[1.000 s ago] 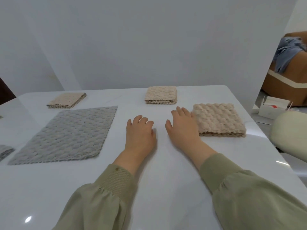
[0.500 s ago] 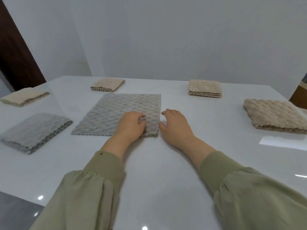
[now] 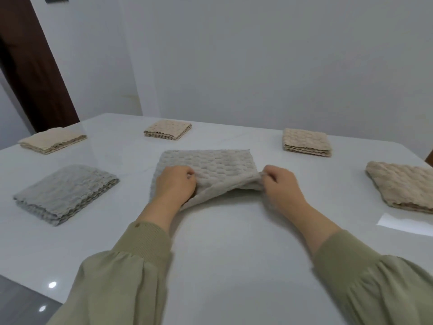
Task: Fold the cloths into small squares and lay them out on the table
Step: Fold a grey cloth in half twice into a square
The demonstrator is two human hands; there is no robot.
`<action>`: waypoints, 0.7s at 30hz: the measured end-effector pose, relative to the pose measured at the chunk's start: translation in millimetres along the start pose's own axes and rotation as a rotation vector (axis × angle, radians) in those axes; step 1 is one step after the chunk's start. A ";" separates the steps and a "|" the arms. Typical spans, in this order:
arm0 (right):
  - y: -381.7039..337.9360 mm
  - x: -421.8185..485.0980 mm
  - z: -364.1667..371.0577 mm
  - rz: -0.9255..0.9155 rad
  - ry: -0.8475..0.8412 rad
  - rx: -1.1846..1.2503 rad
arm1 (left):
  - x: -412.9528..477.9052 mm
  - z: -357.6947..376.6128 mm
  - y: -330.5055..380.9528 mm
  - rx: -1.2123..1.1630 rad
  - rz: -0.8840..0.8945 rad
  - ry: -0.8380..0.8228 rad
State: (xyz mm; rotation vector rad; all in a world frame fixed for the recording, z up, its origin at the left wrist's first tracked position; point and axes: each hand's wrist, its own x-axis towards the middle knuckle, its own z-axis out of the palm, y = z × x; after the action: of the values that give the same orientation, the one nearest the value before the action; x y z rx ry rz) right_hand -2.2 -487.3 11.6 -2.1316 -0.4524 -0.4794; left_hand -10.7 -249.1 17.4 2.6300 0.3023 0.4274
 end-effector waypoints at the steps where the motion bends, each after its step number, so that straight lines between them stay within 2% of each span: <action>1: 1.5 1.7 -9.2 0.060 0.087 0.102 | 0.8 -1.2 -2.8 0.026 -0.020 -0.002; 4: 10.1 8.5 -25.1 0.249 0.242 0.465 | -0.1 1.7 -4.1 0.016 0.028 -0.064; 6: 13.1 11.5 -28.1 0.304 0.224 0.543 | -1.2 7.0 -1.7 0.040 0.114 -0.135; 9: 14.2 11.8 -25.1 0.323 0.037 0.307 | -0.9 8.4 -1.3 0.066 0.148 -0.148; 11: 11.3 12.6 -25.2 0.266 -0.168 -0.022 | -2.3 7.6 -0.4 0.059 0.153 -0.144; 13: 0.5 16.7 -32.2 0.201 -0.268 -0.307 | -5.6 4.9 4.6 0.024 0.166 -0.142; 15: -10.9 22.3 -43.0 0.207 -0.337 -0.456 | -10.2 -0.2 12.0 -0.052 0.174 -0.156; 18: -22.2 24.4 -60.0 0.316 -0.581 -0.581 | -15.9 -5.5 18.4 -0.282 0.181 -0.188; 19: -21.4 24.8 -62.4 0.341 -0.617 -0.595 | -17.1 -6.3 18.8 -0.381 0.168 -0.176; 20: -18.9 25.6 -62.2 0.330 -0.575 -0.606 | -16.8 -6.2 18.2 -0.462 0.148 -0.146; 21: -13.8 27.1 -59.5 0.291 -0.452 -0.610 | -15.7 -5.8 17.2 -0.518 0.129 -0.106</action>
State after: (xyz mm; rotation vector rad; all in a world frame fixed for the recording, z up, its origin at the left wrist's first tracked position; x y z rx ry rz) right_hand 4.2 -525.0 66.4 -2.8561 -0.2461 0.0564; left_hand -24.9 -266.1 26.6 2.1576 -0.0165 0.3496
